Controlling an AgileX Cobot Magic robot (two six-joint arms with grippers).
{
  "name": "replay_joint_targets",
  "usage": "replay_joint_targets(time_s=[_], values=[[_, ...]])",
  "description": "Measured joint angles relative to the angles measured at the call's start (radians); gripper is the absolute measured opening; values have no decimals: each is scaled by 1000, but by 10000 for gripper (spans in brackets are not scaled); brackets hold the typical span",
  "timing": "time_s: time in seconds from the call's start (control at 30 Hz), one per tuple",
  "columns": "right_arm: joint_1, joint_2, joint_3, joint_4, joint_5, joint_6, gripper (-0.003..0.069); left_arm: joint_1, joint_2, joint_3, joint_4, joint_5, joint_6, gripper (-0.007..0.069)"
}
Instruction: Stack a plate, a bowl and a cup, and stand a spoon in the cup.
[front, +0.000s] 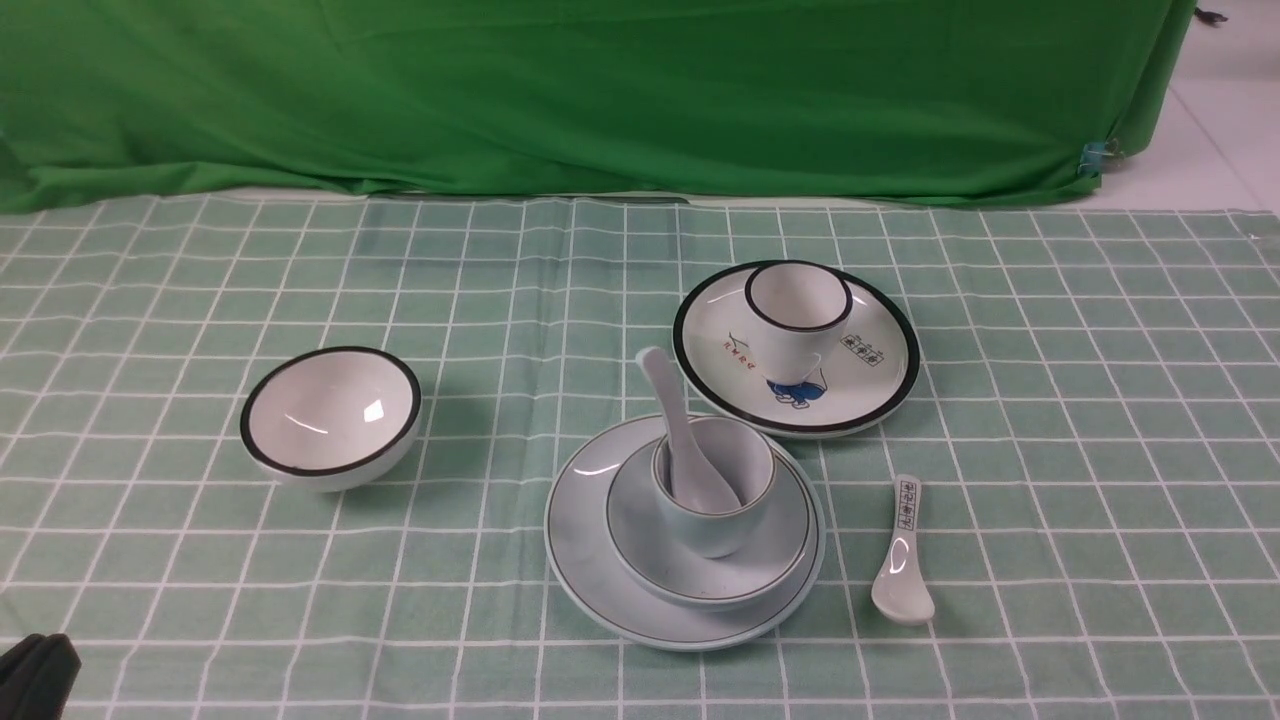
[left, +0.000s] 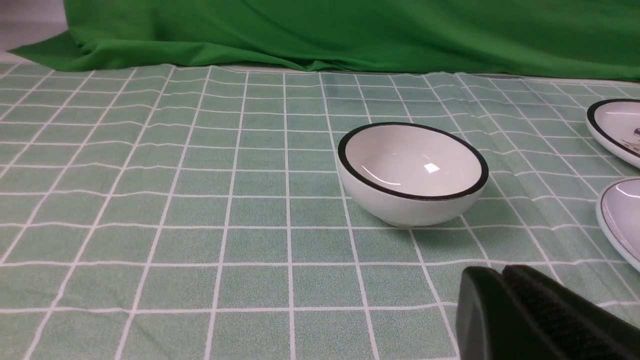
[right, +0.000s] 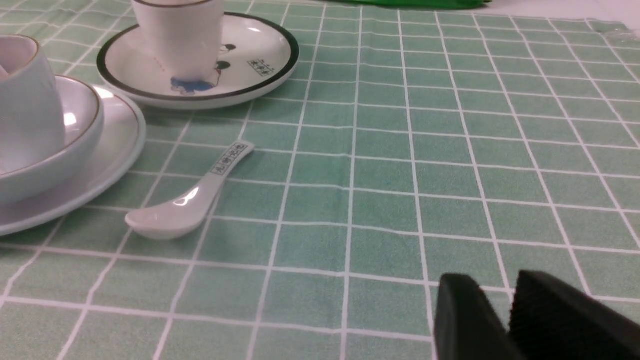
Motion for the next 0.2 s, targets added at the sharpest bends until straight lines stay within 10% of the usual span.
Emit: replay_joint_targets(time_s=[0.2], values=[[0, 0, 0, 0, 0, 0, 209, 0, 0, 0, 0, 0, 2, 12]])
